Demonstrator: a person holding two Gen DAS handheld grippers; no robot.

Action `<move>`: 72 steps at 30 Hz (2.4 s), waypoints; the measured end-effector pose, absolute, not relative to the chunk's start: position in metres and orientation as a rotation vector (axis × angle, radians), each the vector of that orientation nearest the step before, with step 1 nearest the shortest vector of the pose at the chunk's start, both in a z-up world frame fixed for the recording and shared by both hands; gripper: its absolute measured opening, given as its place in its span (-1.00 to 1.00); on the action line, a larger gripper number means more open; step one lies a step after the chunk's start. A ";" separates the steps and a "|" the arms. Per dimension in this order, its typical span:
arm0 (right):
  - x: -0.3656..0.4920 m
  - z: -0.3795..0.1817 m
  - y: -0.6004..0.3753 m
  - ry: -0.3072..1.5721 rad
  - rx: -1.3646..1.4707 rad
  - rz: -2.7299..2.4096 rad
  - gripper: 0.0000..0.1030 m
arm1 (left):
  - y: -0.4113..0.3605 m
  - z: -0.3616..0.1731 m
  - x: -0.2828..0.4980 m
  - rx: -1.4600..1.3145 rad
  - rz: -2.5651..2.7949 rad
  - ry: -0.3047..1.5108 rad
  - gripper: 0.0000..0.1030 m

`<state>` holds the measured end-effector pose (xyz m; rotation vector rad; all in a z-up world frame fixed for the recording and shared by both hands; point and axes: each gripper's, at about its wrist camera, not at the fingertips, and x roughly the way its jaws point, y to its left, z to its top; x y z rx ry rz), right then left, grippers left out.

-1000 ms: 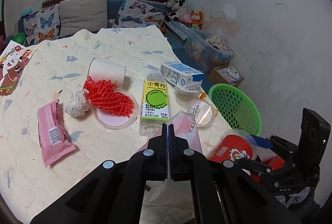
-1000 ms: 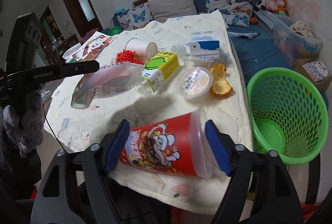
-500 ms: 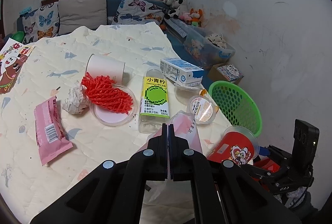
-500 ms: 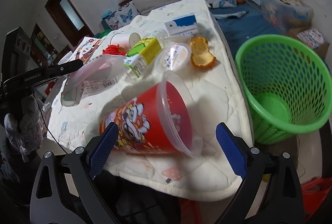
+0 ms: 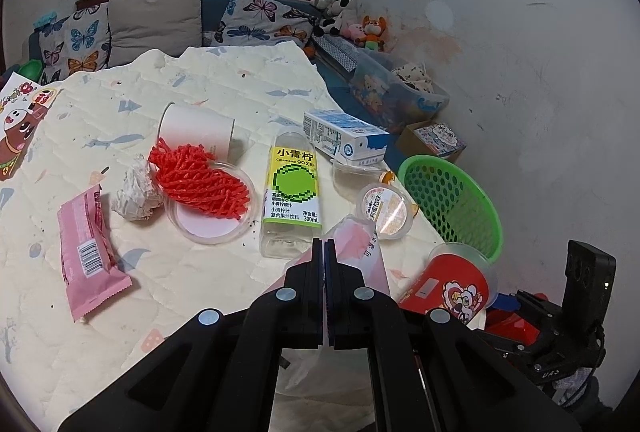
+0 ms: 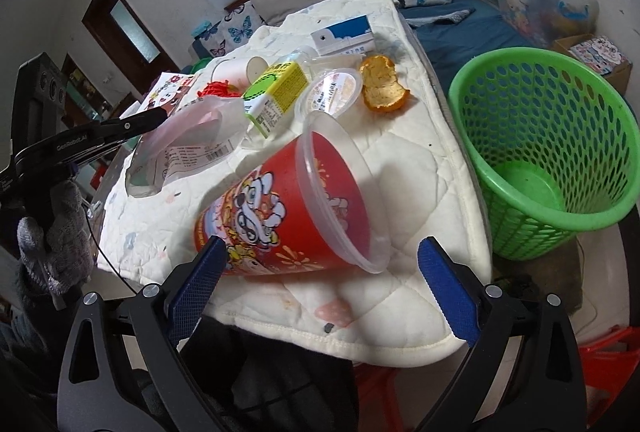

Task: Collect trash
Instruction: 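Lift the red cup with the right tool, holding the bag in the left, then carry the red cup and bag to the green basket and release both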

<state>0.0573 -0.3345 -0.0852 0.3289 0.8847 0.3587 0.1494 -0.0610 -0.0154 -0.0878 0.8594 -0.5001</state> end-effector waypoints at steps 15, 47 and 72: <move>0.073 -0.066 -0.334 0.864 0.295 0.368 0.86 | -0.060 -0.013 0.152 -0.087 -0.494 0.857 -0.97; 0.097 -0.106 -0.326 0.952 0.655 0.441 0.90 | -0.058 -0.016 0.154 -0.083 -0.499 0.864 -0.97; 0.088 -0.056 -0.336 0.805 0.442 0.240 0.53 | -0.078 -0.011 0.160 -0.112 -0.575 0.865 -0.97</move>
